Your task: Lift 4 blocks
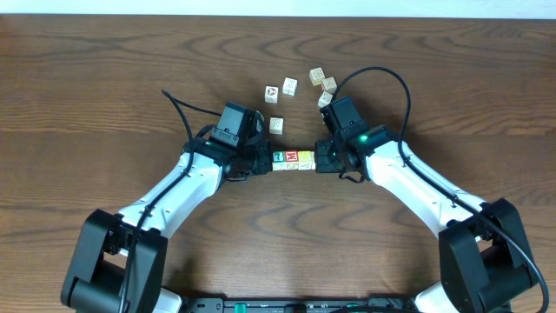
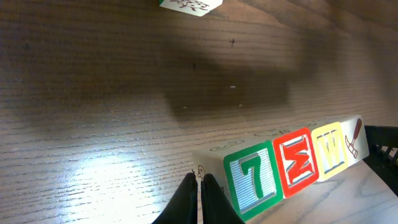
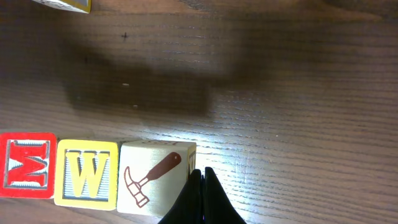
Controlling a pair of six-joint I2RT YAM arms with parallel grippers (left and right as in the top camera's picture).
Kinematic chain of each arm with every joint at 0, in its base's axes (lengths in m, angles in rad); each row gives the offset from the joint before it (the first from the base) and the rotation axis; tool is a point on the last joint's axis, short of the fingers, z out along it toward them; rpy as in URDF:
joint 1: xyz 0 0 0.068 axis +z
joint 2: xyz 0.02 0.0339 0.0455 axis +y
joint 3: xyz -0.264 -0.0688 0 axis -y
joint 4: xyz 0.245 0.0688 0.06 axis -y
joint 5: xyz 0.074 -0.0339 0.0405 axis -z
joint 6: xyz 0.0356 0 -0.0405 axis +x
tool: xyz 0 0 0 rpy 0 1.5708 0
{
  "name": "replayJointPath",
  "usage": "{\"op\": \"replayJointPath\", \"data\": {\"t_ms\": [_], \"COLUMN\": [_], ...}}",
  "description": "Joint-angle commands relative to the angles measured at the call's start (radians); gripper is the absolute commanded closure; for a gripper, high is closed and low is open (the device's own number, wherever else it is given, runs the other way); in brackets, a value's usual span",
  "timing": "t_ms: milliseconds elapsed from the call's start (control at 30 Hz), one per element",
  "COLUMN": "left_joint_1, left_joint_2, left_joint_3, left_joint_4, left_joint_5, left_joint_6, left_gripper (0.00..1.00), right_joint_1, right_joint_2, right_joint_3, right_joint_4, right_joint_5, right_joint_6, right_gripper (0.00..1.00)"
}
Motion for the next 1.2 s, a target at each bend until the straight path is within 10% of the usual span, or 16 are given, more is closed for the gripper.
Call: {"op": "replayJointPath", "data": {"t_ms": [0,1167], "left_joint_1": [-0.068,-0.074], "left_joint_2": [0.007,0.011], "left_joint_3": [0.023,0.021], "left_joint_4": [0.027,-0.002], "left_joint_5": [0.199,0.199], "left_joint_6": [0.005,0.005], "left_gripper": [0.93,0.93], "right_joint_1": [0.080,0.080], "right_joint_2": [-0.006,-0.006], "right_joint_3": [0.042,0.042], "right_joint_4": [0.037,0.037], "right_joint_5": [-0.262,-0.239], "right_joint_6": [0.034,0.029], "right_gripper": [0.99,0.99]}}
